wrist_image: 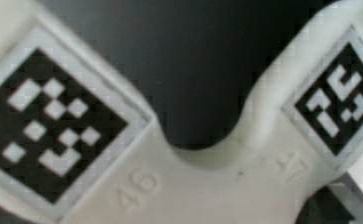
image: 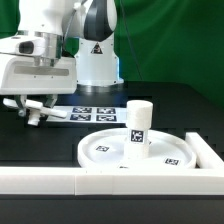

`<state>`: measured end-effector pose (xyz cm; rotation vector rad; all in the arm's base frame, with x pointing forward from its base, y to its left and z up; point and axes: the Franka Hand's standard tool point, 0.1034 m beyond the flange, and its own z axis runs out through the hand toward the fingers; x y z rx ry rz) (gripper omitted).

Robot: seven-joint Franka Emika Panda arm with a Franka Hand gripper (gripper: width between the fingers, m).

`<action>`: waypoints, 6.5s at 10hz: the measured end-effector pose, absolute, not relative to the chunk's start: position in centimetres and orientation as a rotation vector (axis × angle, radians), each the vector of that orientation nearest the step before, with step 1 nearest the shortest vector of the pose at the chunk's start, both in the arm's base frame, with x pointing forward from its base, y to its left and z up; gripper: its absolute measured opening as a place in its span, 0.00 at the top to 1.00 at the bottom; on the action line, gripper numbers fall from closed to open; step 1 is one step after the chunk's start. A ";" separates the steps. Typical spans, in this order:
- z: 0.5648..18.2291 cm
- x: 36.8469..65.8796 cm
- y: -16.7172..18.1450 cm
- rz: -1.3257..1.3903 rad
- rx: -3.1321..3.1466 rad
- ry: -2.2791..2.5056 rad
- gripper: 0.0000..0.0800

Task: Assemble round table

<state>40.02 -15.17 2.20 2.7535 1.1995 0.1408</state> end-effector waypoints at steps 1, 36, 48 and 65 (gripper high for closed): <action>2.3 40.2 -15.1 0.129 2.766 1.198 0.43; 12.9 56.5 4.5 -0.281 2.981 1.346 0.43; 10.2 55.4 4.0 -0.299 2.991 1.341 0.43; 14.6 58.4 2.4 -0.012 2.808 1.500 0.19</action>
Offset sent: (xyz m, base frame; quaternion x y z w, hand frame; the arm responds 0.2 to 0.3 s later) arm 0.0155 0.0063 0.0287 0.0567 -0.0844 0.0094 0.9948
